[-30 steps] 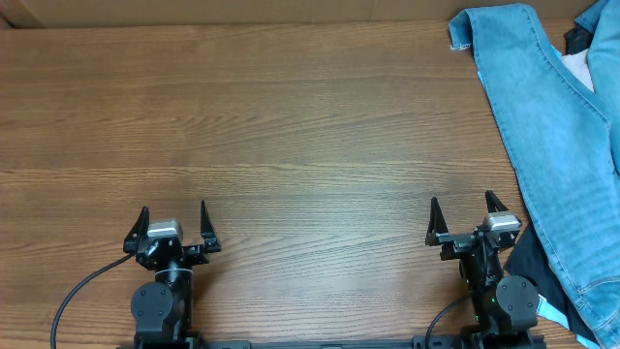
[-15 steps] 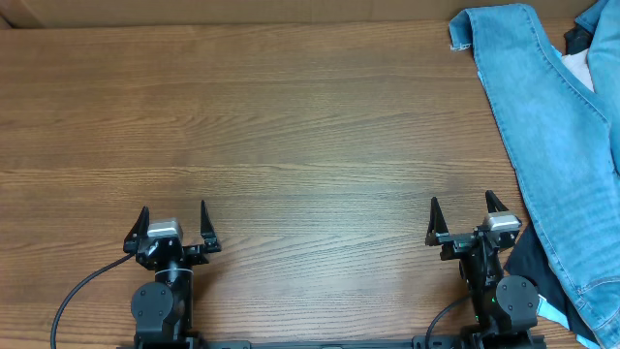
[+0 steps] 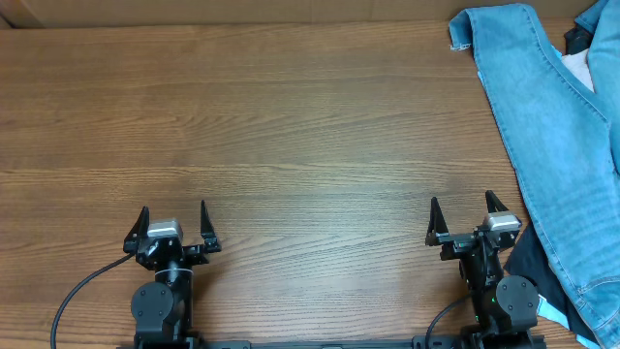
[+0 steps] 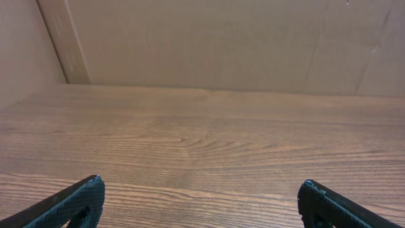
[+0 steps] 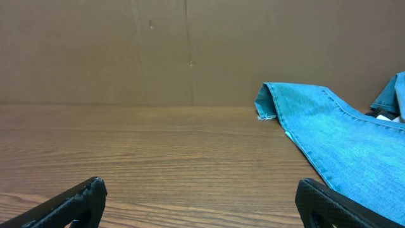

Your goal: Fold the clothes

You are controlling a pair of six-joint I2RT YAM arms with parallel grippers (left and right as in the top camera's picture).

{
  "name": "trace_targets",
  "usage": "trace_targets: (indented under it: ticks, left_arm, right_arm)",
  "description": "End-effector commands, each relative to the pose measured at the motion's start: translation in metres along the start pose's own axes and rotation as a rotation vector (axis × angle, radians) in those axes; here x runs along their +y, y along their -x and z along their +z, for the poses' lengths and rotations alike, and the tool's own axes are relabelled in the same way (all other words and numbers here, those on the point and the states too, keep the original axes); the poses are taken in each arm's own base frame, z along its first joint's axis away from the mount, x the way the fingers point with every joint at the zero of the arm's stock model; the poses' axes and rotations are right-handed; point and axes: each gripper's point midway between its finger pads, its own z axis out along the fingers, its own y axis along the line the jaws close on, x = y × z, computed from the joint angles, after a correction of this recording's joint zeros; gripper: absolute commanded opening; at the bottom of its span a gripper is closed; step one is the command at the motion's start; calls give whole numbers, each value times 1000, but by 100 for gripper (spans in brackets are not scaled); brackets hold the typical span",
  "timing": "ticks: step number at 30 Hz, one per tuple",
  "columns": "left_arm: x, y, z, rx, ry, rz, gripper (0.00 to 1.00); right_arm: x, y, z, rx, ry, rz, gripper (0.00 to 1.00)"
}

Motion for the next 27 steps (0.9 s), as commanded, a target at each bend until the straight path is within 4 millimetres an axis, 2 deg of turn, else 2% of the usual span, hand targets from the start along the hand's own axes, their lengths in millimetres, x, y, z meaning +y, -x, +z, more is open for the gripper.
trace_targets:
  ticks: [1, 27]
  left_arm:
    - [3, 2, 0, -11, 15, 3, 100]
    - [4, 2, 0, -11, 20, -2, 100]
  right_arm:
    - [-1, -1, 0, -6, -5, -4, 100]
    - [3, 2, 0, -20, 18, -1, 100]
